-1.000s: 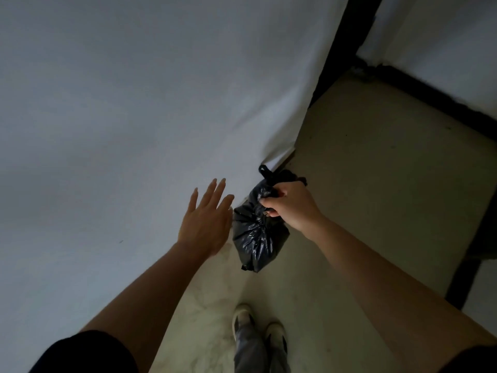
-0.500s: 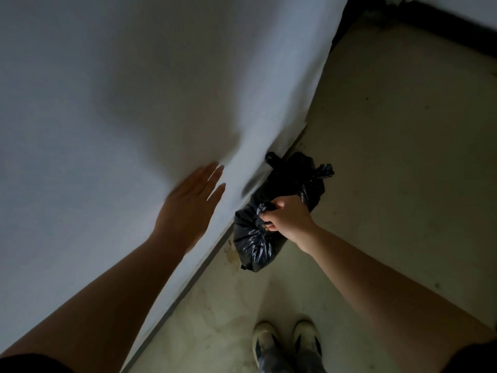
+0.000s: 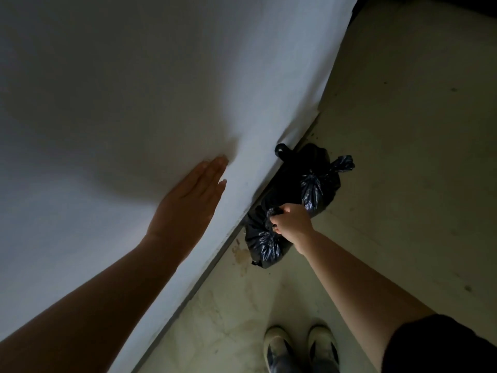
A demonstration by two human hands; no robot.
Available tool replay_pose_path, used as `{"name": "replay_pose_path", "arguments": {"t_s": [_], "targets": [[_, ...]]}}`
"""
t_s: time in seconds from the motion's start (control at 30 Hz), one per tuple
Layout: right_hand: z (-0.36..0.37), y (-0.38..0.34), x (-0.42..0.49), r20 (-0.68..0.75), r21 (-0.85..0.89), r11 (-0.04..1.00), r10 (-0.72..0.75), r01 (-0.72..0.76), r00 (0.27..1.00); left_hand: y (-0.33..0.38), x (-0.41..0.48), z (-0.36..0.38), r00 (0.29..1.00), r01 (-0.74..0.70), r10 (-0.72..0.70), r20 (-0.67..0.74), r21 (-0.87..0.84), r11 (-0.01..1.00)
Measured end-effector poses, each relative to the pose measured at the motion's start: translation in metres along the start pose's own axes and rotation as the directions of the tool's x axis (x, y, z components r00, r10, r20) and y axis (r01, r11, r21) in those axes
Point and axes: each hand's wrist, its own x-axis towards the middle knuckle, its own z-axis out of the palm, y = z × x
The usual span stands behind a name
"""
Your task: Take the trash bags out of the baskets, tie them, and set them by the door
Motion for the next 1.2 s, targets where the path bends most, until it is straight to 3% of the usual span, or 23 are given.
{"name": "replay_pose_path", "arguments": {"t_s": [0.13,0.33,0.47,0.6,0.73,0.83,0.93,1.2], "targets": [[0.008,0.014,0.009,-0.017,0.008,0.999,0.032,-0.032,0.999,0.001,0.0,0.007,1.0,-0.012,0.012,0.006,0.042,0.999],[0.013,0.013,0.002,0.001,-0.071,0.997,-0.034,0.034,0.999,0.002,-0.001,-0.003,0.996,-0.064,0.061,0.061,0.055,0.996],[0.005,0.007,-0.009,0.059,-0.211,0.971,-0.097,0.107,0.994,0.004,0.004,-0.001,0.999,0.036,-0.038,-0.015,-0.106,0.994],[-0.005,-0.003,-0.031,0.128,-0.347,0.919,-0.15,0.186,0.98,0.006,0.0,-0.023,0.969,0.174,-0.108,0.221,-0.306,0.936],[-0.02,-0.015,-0.062,0.233,-0.503,0.791,-0.264,0.348,0.936,0.014,-0.014,-0.049,0.931,0.268,-0.144,0.335,-0.36,0.894],[-0.032,-0.026,-0.094,0.334,-0.58,0.678,-0.308,0.452,0.891,0.019,-0.025,-0.081,0.899,0.387,-0.224,0.377,-0.443,0.809],[-0.046,-0.038,-0.134,0.411,-0.643,0.539,-0.358,0.544,0.839,0.026,-0.041,-0.123,0.812,0.554,-0.332,0.48,-0.457,0.695],[-0.083,-0.077,-0.29,0.574,-0.719,0.126,-0.446,0.684,0.686,0.009,-0.123,-0.278,0.447,0.894,-0.51,0.735,-0.361,0.264]]}}
